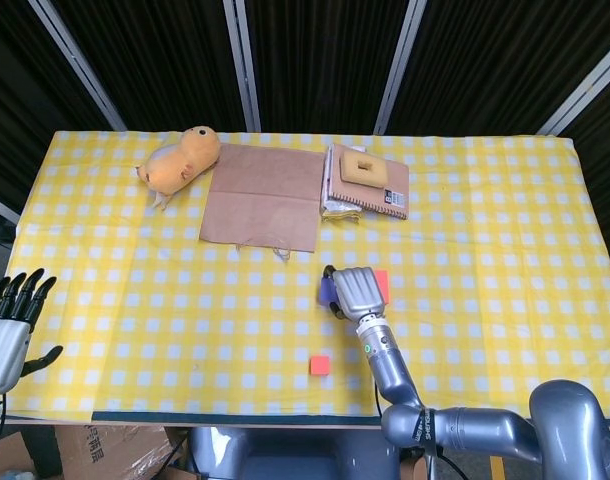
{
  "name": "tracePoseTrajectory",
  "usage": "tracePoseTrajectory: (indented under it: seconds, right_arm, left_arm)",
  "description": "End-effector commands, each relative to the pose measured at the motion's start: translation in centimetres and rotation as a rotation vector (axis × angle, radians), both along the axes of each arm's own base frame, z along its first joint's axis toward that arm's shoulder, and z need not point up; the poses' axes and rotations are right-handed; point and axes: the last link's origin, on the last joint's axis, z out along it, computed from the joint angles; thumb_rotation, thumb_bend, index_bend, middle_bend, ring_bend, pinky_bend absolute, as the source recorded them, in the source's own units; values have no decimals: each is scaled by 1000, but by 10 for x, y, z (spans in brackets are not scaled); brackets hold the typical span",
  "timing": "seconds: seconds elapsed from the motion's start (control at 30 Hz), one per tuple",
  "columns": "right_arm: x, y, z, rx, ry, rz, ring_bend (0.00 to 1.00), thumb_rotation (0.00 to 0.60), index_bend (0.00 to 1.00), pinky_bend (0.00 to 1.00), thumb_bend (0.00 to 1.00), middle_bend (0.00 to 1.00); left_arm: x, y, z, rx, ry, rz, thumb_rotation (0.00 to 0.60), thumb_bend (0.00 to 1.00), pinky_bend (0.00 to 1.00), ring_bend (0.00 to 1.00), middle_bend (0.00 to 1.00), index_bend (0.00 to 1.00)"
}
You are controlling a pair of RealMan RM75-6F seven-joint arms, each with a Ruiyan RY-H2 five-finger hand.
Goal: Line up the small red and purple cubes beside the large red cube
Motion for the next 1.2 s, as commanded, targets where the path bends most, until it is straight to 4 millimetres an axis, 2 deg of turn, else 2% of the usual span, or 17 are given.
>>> tracePoseTrajectory:
  seconds: [0.03,0.17,0.4,0.63,0.9,1.2]
  right_arm:
    - [1,1,1,0,0,4,912,600,267,797,386,862]
    - [2,2,3,-1,3,5,912,600,215,798,385,862]
    - [5,5,7,-4,3,13,912,600,197,798,386,862]
    - [18,12,30,-20,-7,111,912,600,197,798,386,862]
    - [21,32,62,92,-36,357,912,600,197,798,385,862]
    - [-2,60,70,228,96,703,912,600,197,798,385,862]
  left_arm:
    - [0,0,0,0,0,0,600,20,0,0,0,0]
    - [0,0,0,0,0,0,600,20,0,0,0,0]
    - [0,0,0,0,0,0,600,20,0,0,0,0]
    - [0,0,0,0,0,0,600,20,0,0,0,0]
    - [0,0,0,0,0,0,600,20,0,0,0,0]
    - [0,0,0,0,0,0,600,20,0,0,0,0]
